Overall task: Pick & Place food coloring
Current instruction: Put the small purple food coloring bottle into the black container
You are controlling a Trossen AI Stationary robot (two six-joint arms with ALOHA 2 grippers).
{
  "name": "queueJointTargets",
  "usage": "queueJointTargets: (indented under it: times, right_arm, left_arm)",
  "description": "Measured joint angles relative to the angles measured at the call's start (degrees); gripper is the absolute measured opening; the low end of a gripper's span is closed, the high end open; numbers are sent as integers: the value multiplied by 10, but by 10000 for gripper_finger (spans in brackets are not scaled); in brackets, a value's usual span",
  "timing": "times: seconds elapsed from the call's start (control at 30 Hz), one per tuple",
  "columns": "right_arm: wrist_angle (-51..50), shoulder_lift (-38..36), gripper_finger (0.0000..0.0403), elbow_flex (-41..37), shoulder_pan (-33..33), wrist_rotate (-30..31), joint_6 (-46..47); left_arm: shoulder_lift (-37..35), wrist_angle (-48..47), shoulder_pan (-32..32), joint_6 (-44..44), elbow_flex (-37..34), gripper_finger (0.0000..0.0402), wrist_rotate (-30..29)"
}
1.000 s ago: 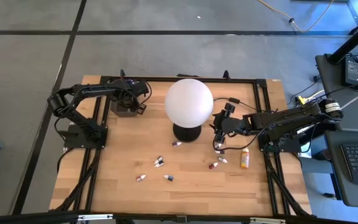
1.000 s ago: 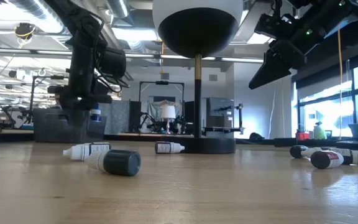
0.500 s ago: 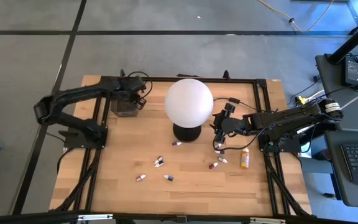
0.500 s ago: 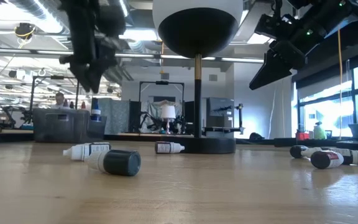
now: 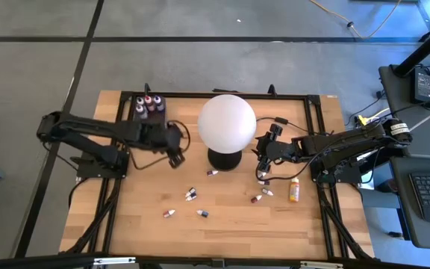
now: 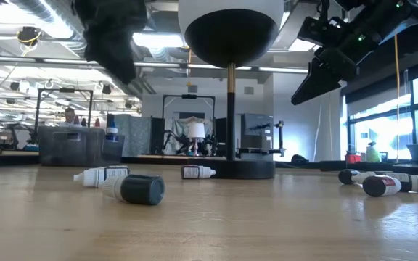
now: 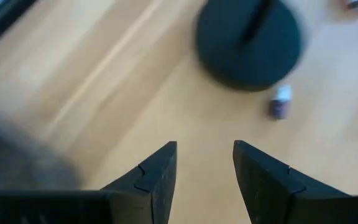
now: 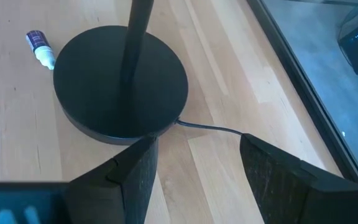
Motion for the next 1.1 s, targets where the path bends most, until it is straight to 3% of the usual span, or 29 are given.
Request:
queueJointTargets:
  times: [0.3,0.6,0.93,1.1]
  right_arm:
    - [-7,0,230,0,0,0,1]
    - [-18,0,230,0,0,-1,1]
    - [-17,0,230,0,0,-1,1]
    - [-16,0,230,0,0,-1,1]
  left_arm:
    - [107,122,-128,-15,0,151,-54]
    - [242,214,-190,-9,0,151,-180]
    - [329,261,-189,15,0,150,-197]
    - [331,269,-182,11,0,178,-161]
